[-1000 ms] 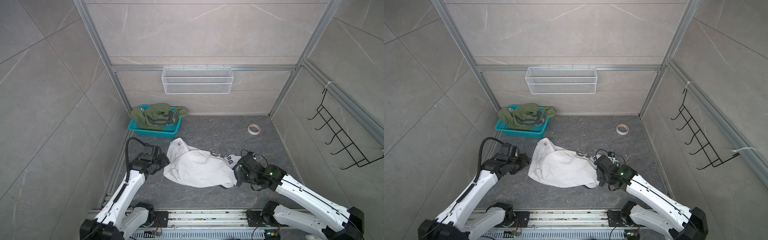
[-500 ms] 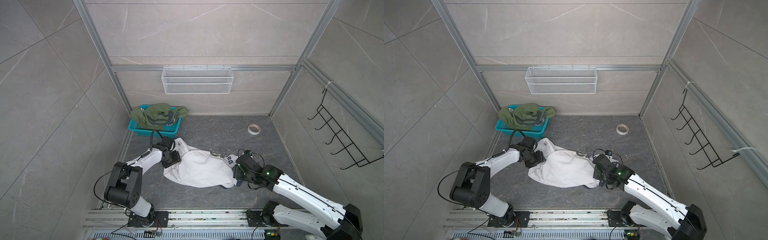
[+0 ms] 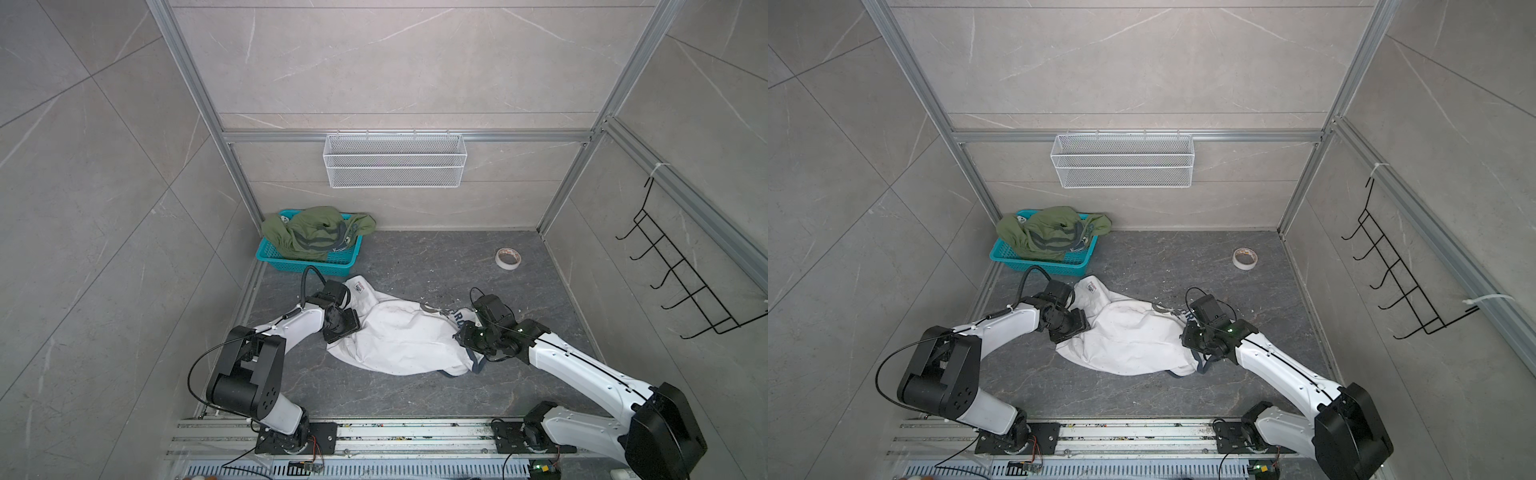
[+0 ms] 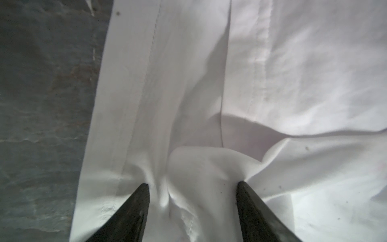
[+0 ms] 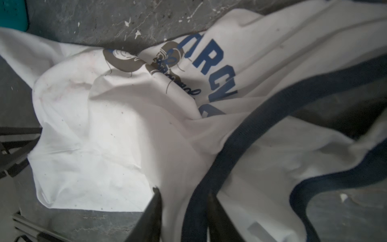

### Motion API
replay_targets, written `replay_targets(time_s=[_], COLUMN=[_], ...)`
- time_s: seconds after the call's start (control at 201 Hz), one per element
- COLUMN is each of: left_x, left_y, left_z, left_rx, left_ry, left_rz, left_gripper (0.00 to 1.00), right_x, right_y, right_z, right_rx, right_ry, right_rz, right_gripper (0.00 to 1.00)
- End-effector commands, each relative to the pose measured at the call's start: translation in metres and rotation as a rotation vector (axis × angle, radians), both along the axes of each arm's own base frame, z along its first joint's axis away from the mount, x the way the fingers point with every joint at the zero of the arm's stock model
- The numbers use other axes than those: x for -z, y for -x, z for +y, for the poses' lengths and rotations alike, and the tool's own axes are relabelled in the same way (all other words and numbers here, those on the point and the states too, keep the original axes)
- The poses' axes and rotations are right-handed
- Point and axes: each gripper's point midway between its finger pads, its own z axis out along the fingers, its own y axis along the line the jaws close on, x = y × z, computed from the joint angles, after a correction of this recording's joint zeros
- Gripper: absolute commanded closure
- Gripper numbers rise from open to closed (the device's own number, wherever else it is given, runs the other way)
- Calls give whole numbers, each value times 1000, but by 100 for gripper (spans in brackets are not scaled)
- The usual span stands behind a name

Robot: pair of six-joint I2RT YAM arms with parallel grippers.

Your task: Fold and stack the tank tops

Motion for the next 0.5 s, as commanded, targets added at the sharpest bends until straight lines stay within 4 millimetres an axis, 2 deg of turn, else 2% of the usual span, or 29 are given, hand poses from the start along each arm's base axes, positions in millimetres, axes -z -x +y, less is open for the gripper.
replay_targets(time_s=[0.0, 0.119, 0.269, 0.413, 0.493], left_x=[-15, -24, -40, -53, -51], left_y=[-6, -8, -9, -10, -10], left_z=[1, 0, -4, -11, -18], left_rx=[-6, -1, 15, 26, 43], left_ry=[7, 14, 33, 77, 97], left_rz=[-68, -102, -159, -208, -194], left_gripper=[31, 31, 31, 30, 31], right_x=[-17, -38, -59, -50, -40], right_y=[3, 7, 20, 42, 47], right_z=[-12, -45, -84, -121, -130], right_rx=[7, 65, 158, 309, 362], right_ry=[32, 150, 259, 354, 371], right_rz=[-46, -111, -165, -122, -86], right_gripper=[81, 96, 99, 97, 97])
